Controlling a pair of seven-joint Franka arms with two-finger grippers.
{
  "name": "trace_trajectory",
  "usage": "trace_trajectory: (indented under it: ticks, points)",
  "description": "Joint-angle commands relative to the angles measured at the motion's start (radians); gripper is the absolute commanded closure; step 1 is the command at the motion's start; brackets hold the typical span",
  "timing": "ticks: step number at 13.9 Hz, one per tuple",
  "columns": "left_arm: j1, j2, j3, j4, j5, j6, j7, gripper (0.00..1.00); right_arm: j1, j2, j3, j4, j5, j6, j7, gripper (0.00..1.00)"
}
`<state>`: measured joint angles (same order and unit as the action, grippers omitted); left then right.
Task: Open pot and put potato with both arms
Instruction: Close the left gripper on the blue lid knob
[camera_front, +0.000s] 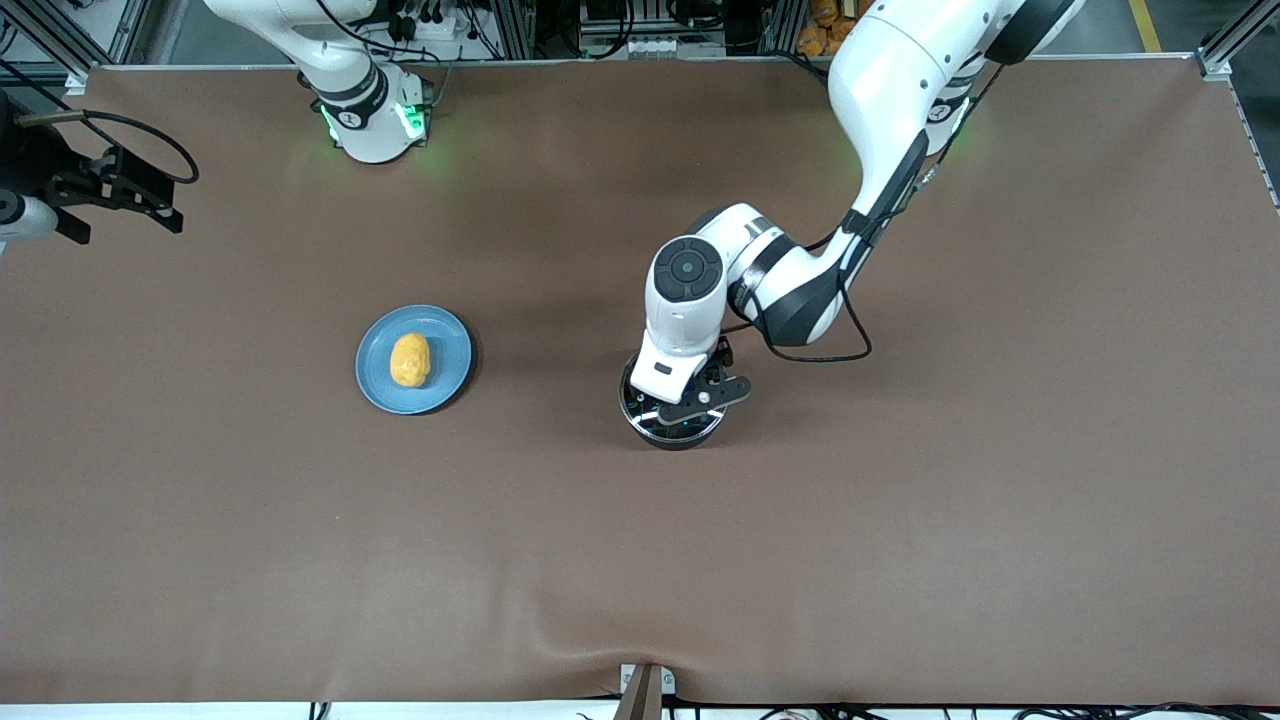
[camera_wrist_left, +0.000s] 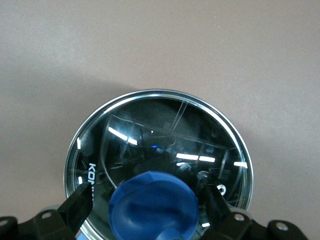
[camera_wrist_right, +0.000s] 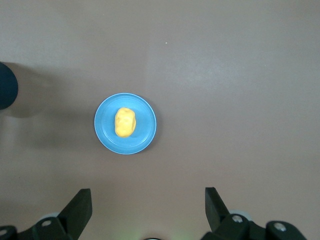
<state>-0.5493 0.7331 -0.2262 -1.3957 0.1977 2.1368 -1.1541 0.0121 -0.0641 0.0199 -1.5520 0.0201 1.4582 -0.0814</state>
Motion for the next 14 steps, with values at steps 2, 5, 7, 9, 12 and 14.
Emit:
trace_trajectory:
  ticks: [2,5,7,9,12,14]
  points:
    - [-0.009,0.019,0.004,0.027,0.023,0.005,-0.022,0.00,-0.014,0.015,0.008,0.027,0.018,-0.015,0.012,0.00]
    - [-0.011,0.019,0.004,0.027,0.022,0.005,-0.027,0.11,-0.015,0.015,0.008,0.027,0.023,-0.013,0.012,0.00]
    - [-0.015,0.017,0.004,0.027,0.019,0.005,-0.029,0.21,-0.015,0.015,0.008,0.027,0.023,-0.013,0.012,0.00]
    - [-0.017,0.019,0.004,0.026,0.019,0.005,-0.051,0.33,-0.015,0.015,0.008,0.027,0.023,-0.015,0.012,0.00]
    - [-0.015,0.016,0.004,0.026,0.019,0.005,-0.064,0.47,-0.015,0.017,0.006,0.027,0.023,-0.015,0.012,0.00]
    - [-0.008,0.005,0.002,0.027,0.017,0.002,-0.062,0.50,-0.015,0.017,0.006,0.027,0.023,-0.015,0.012,0.00]
